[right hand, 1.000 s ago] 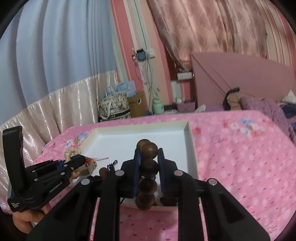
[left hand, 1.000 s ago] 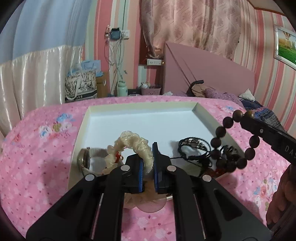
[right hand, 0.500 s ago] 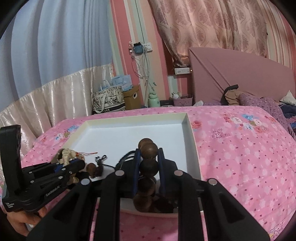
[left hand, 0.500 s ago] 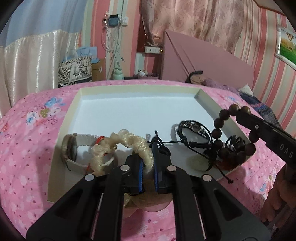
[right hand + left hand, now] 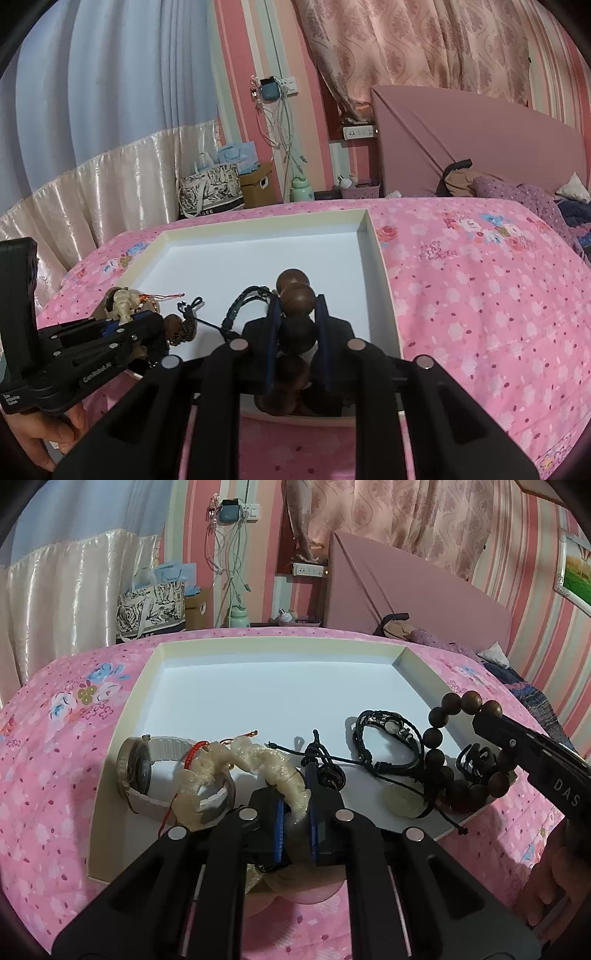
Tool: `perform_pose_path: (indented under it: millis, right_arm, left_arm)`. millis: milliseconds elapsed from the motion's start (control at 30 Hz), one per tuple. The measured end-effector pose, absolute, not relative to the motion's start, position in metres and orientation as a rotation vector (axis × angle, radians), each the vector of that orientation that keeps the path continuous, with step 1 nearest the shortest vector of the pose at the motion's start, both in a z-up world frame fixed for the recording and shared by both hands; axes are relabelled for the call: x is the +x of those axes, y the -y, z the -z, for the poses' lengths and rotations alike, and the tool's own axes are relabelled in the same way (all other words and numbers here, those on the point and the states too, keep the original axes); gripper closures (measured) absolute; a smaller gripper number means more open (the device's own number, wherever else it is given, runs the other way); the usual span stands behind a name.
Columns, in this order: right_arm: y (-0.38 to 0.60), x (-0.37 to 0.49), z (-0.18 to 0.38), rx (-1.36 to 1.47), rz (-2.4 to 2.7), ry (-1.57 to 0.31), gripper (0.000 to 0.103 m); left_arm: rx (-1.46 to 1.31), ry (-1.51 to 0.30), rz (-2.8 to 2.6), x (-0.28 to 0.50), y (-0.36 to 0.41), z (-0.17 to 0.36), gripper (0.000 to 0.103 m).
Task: Organize jewelry
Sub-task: 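Lower the scrunchie into the tray with the left tool while the right tool lowers the bead bracelet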
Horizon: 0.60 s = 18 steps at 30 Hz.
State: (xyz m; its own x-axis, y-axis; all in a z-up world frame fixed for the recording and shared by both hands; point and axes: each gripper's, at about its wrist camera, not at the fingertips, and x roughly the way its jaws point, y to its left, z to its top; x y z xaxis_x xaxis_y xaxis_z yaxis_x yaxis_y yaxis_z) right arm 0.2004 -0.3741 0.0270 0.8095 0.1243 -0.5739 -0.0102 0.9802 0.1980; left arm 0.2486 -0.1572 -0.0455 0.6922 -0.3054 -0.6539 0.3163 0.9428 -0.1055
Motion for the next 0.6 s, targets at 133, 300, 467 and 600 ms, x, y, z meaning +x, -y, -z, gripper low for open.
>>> perform_pose_path:
  millis: [133, 300, 467, 600]
  right_arm:
    - [0.384, 0.203, -0.023, 0.234, -0.071, -0.634, 0.084]
    - [0.386, 0.202, -0.023, 0.232, -0.075, -0.635, 0.084]
    - [0.385, 0.204, -0.022, 0.238, -0.079, -0.641, 0.084]
    - [0.382, 0.205, -0.021, 0.237, -0.090, -0.646, 0.084]
  left_arm:
    - [0.005, -0.735, 0.352, 0.249, 0.155, 0.046, 0.095]
    - [-0.026, -0.744, 0.373, 0.251, 0.150, 0.049, 0.095]
    - [-0.017, -0.766, 0.393, 0.254, 0.155, 0.051, 0.091]
    - [0.000, -0.774, 0.390, 0.255, 0.158, 0.052, 0.084]
